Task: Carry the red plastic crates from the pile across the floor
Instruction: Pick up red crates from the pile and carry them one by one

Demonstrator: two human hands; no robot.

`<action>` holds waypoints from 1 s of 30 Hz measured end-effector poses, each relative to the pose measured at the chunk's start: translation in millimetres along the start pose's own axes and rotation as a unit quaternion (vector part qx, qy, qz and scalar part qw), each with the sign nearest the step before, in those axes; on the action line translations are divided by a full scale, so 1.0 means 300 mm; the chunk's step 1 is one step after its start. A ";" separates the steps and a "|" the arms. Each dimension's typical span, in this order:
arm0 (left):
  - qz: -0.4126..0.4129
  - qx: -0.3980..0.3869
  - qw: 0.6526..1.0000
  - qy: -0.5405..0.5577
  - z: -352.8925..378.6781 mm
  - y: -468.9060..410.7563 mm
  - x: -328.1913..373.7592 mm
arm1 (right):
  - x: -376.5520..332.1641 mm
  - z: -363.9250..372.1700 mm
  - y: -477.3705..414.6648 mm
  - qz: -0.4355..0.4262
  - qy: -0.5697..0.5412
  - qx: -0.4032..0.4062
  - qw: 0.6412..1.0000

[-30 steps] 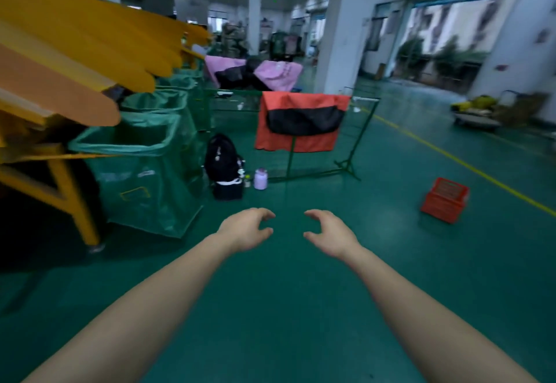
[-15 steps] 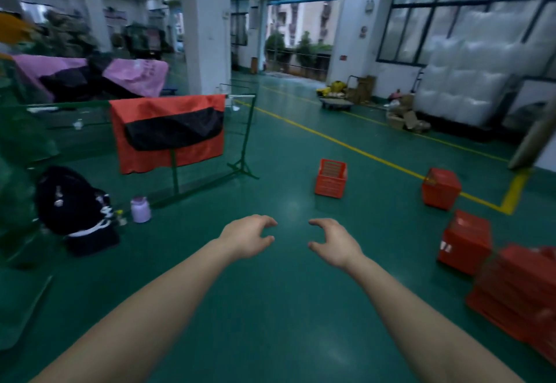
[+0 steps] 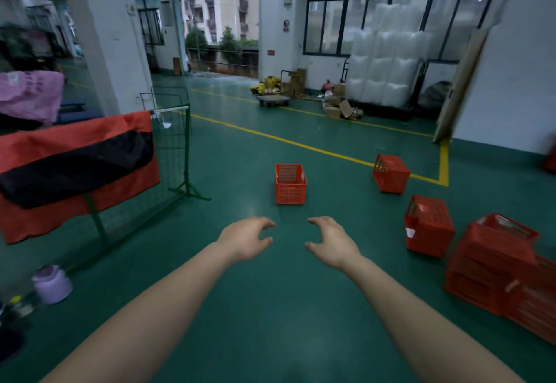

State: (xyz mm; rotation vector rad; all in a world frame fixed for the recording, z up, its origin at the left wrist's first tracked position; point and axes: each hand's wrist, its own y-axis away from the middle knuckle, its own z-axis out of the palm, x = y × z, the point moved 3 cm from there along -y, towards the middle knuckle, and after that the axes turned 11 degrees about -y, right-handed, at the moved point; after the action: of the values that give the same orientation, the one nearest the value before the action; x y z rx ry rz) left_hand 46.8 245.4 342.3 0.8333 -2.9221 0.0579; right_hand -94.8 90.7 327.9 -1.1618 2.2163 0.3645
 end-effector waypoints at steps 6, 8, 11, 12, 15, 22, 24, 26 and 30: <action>0.020 0.004 1.000 -0.013 -0.005 -0.361 -0.187 | -0.026 0.060 -0.406 -0.004 0.001 0.009 1.000; 0.024 0.004 1.000 -0.018 -0.011 -0.513 -0.249 | -0.033 0.070 -0.572 -0.011 0.001 0.015 1.000; 0.036 0.005 0.999 -0.029 -0.042 -0.758 -0.330 | -0.044 0.063 -0.824 -0.013 -0.005 0.019 1.000; 0.039 0.004 0.999 -0.034 -0.057 -0.846 -0.356 | -0.047 0.056 -0.915 -0.012 -0.008 0.020 1.000; 0.041 0.004 0.998 -0.044 -0.100 -1.100 -0.438 | -0.049 0.037 -1.180 -0.008 -0.014 0.022 1.000; 0.042 -0.009 0.999 -0.025 -0.099 -1.538 -0.639 | -0.028 0.065 -1.644 0.007 -0.006 0.008 1.000; 0.046 -0.012 0.999 -0.019 -0.082 -1.659 -0.697 | -0.011 0.090 -1.774 0.013 -0.005 0.005 1.000; 0.054 -0.018 0.998 -0.015 -0.061 -1.793 -0.761 | 0.009 0.127 -1.916 0.024 -0.004 0.002 1.000; 0.080 -0.030 0.996 -0.021 -0.033 -2.110 -0.914 | 0.025 0.212 -2.242 0.045 -0.003 0.000 0.999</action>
State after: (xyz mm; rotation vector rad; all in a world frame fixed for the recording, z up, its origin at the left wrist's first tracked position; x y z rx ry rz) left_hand 613.4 -147.8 327.9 0.5983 -3.0074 -0.0347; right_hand 474.6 -271.8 297.0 -1.0609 2.2688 0.4036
